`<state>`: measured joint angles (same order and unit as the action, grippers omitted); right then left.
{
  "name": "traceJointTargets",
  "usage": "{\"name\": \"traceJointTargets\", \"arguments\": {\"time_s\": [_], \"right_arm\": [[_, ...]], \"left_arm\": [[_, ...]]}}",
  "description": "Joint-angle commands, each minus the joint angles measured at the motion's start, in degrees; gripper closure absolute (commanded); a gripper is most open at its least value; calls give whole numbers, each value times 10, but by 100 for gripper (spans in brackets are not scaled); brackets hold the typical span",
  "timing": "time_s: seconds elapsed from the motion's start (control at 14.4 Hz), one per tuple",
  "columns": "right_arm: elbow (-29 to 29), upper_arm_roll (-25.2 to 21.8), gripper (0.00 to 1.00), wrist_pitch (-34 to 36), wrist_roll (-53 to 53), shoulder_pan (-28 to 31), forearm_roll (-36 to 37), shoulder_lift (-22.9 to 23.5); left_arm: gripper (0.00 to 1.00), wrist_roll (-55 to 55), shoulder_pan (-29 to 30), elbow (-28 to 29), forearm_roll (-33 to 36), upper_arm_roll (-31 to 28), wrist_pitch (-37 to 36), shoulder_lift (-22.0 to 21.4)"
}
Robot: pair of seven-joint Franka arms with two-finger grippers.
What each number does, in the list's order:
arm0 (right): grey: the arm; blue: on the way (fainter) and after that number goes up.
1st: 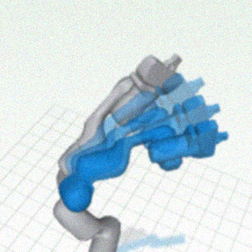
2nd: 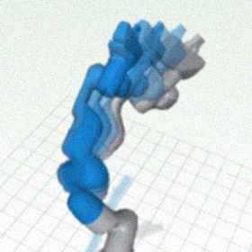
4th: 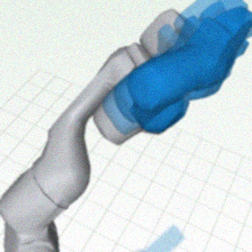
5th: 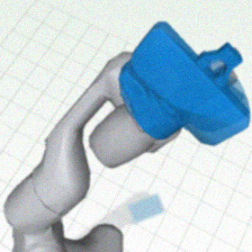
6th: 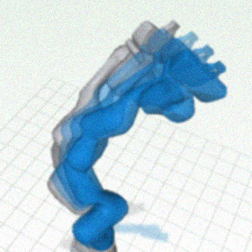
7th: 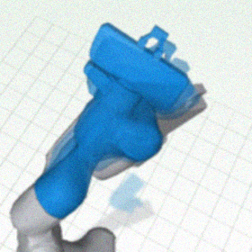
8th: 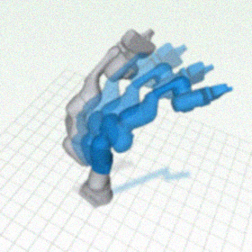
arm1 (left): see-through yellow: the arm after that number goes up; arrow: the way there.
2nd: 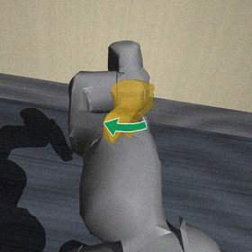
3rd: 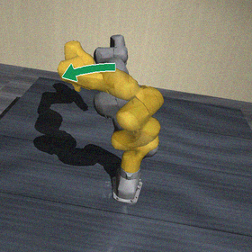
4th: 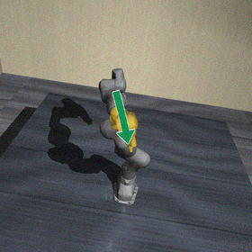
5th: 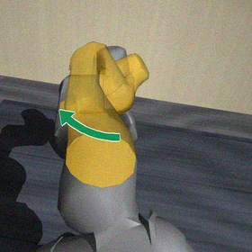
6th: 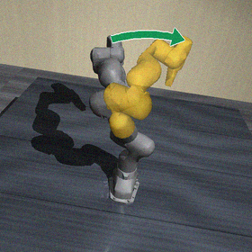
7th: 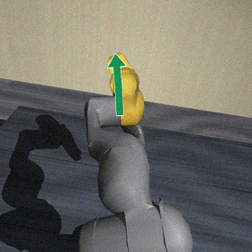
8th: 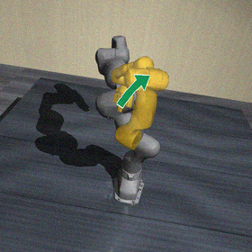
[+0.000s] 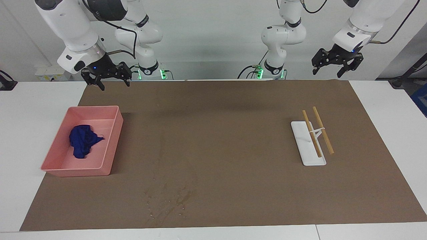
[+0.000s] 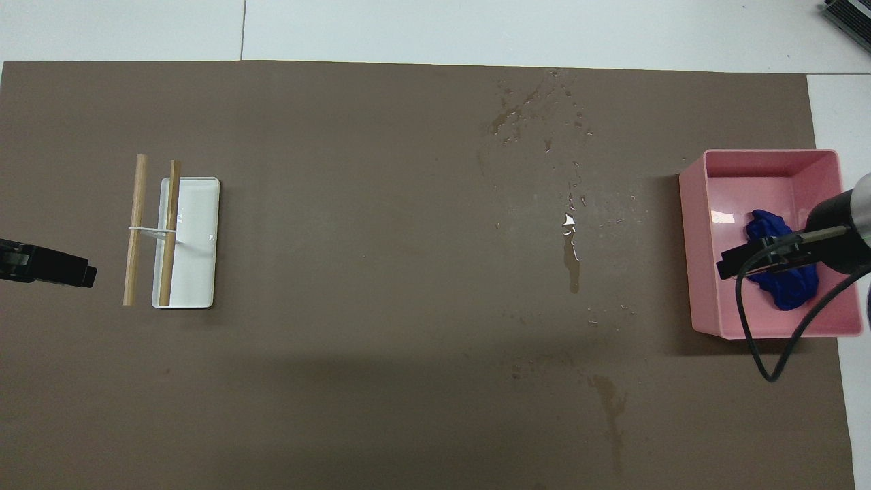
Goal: Wipe water with towel using both arms
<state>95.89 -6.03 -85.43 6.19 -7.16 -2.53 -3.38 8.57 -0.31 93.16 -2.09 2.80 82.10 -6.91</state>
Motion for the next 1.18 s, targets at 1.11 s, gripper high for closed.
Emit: {"name": "traceJointTargets", "arguments": {"time_s": [1.11], "right_arm": [[5, 56, 0, -21, -9, 51, -1, -3]], "left_arm": [[0, -7, -6, 11, -6, -5, -5, -13]]}}
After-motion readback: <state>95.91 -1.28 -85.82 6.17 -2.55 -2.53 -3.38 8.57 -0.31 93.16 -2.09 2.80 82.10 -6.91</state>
